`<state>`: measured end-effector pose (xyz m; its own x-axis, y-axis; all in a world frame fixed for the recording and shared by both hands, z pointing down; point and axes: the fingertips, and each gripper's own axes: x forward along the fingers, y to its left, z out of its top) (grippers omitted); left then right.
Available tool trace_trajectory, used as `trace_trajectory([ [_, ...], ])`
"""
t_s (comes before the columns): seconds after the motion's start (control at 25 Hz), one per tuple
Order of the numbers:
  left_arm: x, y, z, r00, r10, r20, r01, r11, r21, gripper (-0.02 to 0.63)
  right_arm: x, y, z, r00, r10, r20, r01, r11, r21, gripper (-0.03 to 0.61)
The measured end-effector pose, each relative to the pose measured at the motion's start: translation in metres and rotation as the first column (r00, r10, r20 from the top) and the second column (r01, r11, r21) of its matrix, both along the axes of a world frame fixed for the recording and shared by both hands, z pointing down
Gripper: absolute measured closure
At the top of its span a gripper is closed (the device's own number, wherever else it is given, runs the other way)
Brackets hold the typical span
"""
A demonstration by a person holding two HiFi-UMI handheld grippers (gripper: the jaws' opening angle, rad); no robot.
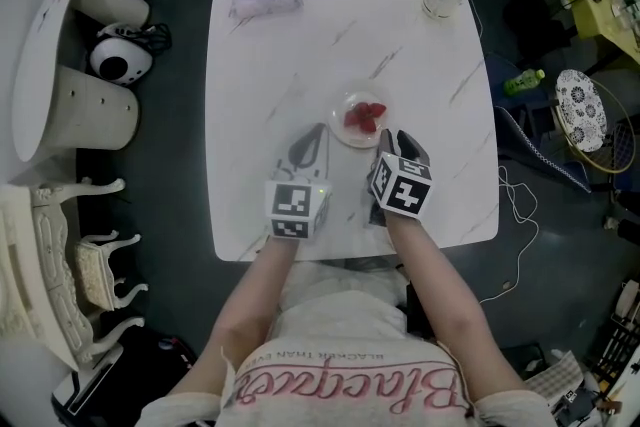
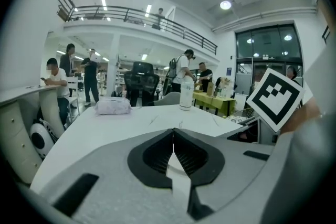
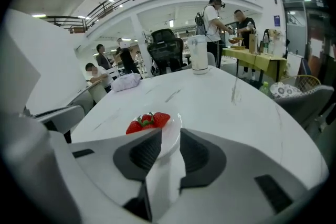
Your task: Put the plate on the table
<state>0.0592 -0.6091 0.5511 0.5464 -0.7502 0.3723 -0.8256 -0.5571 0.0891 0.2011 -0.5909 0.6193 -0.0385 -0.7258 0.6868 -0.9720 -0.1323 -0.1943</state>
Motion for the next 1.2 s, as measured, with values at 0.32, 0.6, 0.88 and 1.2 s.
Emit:
trace_trajectory([
  [0.32, 0.01, 0.019, -0.03, 1.0, 0.014, -0.019, -0.013, 0.998, 0.056, 0.607, -0.011, 0.021, -0.078, 0.987, -0.139, -0.08, 0.152, 0.969, 0.193, 0.492],
  [0.6, 0.024, 0.047, -0.082, 0.995, 0.075, -0.068, -0.064, 0.987, 0.147, 0.609, -0.03, 0.052, -0.162, 0.956, -0.234, -0.175, 0.287, 0.861, 0.42, 0.546],
  [0.88, 0.038, 0.077, -0.147, 0.988, 0.153, -0.026, -0.136, 0.935, 0.329, 0.609, -0.055, 0.081, -0.223, 0.91, -0.321, -0.261, 0.413, 0.742, 0.529, 0.555],
  [1.2, 0.03, 0.098, -0.172, 0.989, 0.126, -0.081, -0.088, 0.927, 0.365, 0.609, -0.083, 0.107, -0.249, 0.871, -0.322, -0.371, 0.489, 0.64, 0.592, 0.555],
])
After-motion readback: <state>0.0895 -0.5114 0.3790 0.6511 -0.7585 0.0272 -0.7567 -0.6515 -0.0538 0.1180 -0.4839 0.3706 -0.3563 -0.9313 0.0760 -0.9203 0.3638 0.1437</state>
